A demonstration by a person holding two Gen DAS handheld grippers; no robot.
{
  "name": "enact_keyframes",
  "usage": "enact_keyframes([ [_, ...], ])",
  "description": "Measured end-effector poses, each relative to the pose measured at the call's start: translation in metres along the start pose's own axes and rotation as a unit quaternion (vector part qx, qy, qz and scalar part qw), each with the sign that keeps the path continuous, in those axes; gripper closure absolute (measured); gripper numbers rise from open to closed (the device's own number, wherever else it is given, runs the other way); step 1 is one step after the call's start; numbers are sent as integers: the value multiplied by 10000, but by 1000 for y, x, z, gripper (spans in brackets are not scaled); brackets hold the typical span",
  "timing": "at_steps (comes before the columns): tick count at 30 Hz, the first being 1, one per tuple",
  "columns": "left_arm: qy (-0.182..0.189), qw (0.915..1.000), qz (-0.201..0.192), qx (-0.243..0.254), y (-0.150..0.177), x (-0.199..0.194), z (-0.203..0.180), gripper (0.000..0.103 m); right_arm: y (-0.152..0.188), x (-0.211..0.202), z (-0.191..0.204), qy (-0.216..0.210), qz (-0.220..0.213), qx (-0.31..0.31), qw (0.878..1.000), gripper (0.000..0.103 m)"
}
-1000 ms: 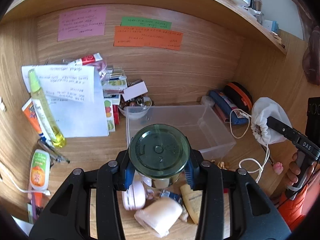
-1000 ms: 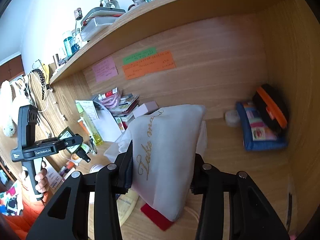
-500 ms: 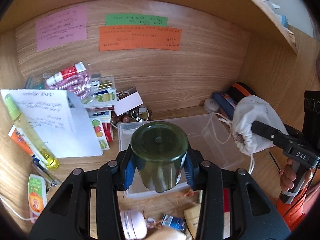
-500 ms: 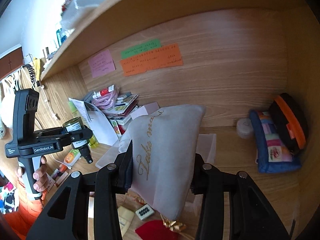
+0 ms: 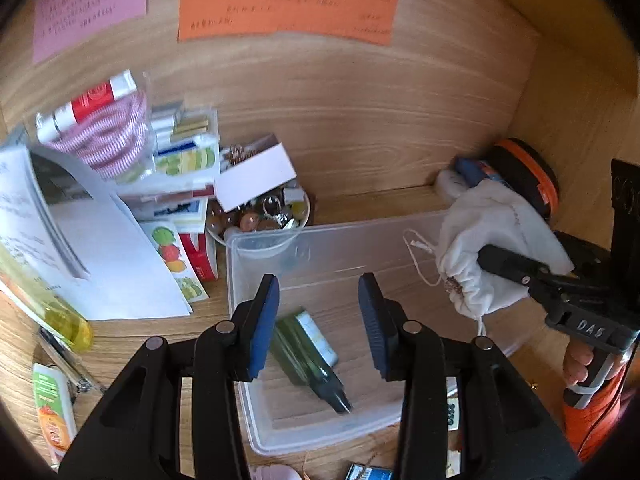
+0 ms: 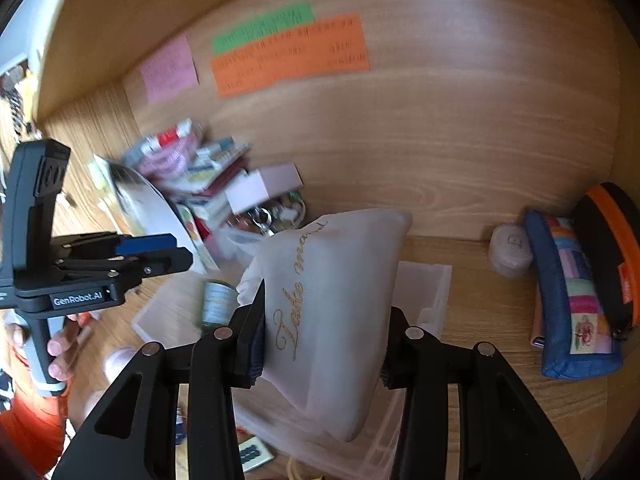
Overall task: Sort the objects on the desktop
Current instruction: 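Carry the green bottle and white pouch over the clear plastic box, then open the left gripper to drop the bottle while the right drops the pouch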
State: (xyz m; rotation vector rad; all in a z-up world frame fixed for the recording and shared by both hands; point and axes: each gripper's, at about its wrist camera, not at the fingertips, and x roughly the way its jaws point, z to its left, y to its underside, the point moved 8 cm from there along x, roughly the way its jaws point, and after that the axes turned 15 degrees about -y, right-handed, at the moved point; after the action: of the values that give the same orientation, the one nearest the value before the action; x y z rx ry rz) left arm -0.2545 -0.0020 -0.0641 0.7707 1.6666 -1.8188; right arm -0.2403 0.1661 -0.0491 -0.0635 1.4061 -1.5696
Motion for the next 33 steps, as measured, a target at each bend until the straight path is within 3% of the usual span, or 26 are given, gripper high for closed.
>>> enact_keyframes([
  [6,-27,10000,1,-53,6,10,4,61,14,23,-5,228,371,-132,9990,64],
  [9,-54,10000,-9,-15,9,14,2,51,17,31,-4,305,501,-281,9979,64],
  [13,-116,9999,-24,104,12,17,-1,49,26,40,-4,388,677,-451,9959,61],
  [23,-308,9992,-121,228,12,16,0,31,34,49,-1,569,793,-759,9923,60],
  [29,-392,9984,-274,290,12,10,-1,27,22,31,6,651,368,-908,9931,34],
  [33,-383,9985,-252,296,11,12,-3,26,17,25,8,720,236,-951,9926,28],
])
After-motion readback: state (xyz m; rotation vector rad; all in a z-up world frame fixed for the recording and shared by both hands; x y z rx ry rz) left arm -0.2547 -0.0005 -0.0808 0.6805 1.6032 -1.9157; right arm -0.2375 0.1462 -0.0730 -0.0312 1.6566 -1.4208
